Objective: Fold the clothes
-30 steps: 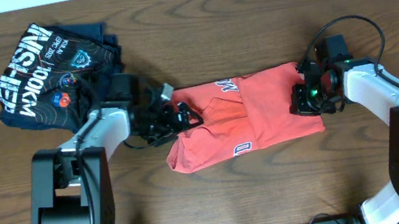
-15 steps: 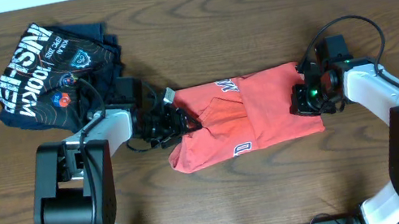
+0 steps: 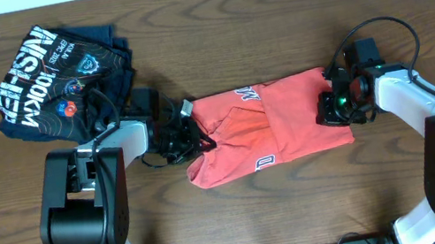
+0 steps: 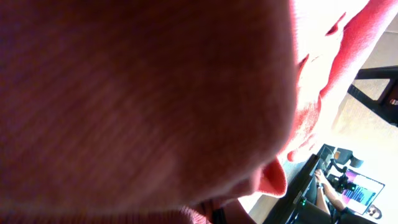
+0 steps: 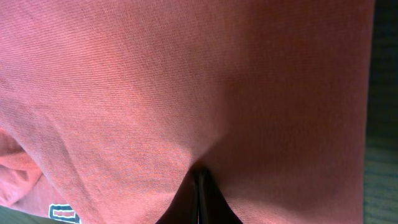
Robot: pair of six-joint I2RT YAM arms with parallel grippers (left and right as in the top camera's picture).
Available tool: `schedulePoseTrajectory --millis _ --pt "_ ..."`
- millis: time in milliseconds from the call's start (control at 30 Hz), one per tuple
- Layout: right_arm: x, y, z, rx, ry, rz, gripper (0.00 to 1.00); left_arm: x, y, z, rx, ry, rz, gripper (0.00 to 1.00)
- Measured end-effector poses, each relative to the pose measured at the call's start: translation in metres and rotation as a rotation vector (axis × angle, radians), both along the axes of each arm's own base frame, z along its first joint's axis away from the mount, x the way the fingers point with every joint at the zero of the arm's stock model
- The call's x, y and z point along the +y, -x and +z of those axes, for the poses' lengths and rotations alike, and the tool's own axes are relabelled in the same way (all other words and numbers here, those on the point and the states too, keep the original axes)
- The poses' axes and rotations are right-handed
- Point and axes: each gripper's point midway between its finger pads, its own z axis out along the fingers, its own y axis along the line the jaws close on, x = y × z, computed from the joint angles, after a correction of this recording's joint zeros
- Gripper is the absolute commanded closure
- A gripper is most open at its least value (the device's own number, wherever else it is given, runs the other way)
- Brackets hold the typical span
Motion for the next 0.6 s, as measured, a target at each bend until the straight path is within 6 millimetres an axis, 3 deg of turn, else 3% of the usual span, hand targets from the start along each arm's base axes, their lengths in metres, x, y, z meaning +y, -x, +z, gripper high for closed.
schedulePoseTrajectory --millis 167,333,467,600 --pt "-0.008 -0.002 0.010 -0.022 0.003 -0.024 0.99 0.017 0.018 0.000 0.100 -0.068 0.020 0.94" --pt "-0.021 -0.012 0.039 -0.117 0.008 -0.066 0.99 0.062 0.036 0.007 0.167 -0.250 0.037 0.94" --pt "-0.033 -0.018 0.061 -0.189 0.012 -0.108 0.99 0.094 0.033 0.033 0.126 -0.369 0.040 0.94" --pt "-0.040 -0.020 0.074 -0.228 0.015 -0.139 0.99 0.104 0.020 0.072 0.034 -0.438 0.025 0.94"
